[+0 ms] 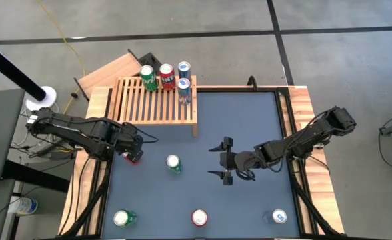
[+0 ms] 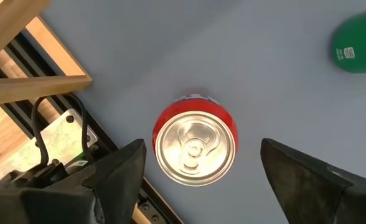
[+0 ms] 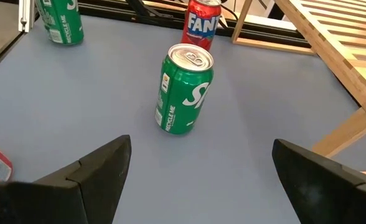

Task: Place canned beverage on shelf
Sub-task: Put the top red soda can on the shelf aligned with the other red soda can

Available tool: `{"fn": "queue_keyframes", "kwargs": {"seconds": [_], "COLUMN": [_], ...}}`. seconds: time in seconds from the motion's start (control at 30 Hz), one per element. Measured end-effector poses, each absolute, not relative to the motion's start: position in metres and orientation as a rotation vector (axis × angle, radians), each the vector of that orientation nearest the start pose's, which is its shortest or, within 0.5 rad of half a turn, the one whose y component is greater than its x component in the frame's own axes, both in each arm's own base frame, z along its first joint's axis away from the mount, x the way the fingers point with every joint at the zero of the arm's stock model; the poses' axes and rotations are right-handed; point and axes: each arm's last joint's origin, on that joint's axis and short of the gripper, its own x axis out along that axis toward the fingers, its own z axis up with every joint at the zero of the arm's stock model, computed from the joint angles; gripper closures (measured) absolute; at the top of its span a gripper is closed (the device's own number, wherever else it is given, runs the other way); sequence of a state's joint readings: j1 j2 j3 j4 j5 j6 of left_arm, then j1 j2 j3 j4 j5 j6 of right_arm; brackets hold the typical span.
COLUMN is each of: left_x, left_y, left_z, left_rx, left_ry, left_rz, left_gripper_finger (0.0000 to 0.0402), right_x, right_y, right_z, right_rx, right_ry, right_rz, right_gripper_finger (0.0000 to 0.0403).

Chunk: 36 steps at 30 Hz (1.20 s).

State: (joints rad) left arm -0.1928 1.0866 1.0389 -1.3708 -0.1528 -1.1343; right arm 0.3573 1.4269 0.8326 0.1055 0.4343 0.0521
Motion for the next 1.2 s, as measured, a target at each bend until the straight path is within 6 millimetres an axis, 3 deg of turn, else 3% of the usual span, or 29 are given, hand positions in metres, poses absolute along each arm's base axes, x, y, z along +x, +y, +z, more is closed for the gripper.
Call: {"fn": "queue_keyframes", "kwargs": {"seconds": [0.37, 0.83, 1.07, 1.2], "left_x": [0.156, 0.159, 0.162, 0.165], "left_y": [-0.027, -0.026, -0.026, -0.028], "left_z": [0.282, 0.230, 0.226, 0.226], "left_rx": [-0.732, -0.757, -0.745, -0.745], "left_ry": [1.249, 1.279, 1.280, 1.275], "left_rz": [0.761, 0.738, 0.677, 0.626], "left_gripper_finger": [0.0056, 0.0056, 0.0056, 0.0078], "right_x": [0.287, 0.289, 0.290, 0.291], "right_y": [0.094, 0.089, 0.084, 0.082], "right_z": [0.233, 0.233, 0.233, 0.233], "right_rx": [-0.138, -0.137, -0.133, -0.131], "right_ry": [0.450, 0.454, 0.455, 0.456], "right_rz": [-0.087, -0.090, -0.104, -0.113], "right_gripper_finger": [0.0023, 0.0023, 0.0023, 0.0023]}}
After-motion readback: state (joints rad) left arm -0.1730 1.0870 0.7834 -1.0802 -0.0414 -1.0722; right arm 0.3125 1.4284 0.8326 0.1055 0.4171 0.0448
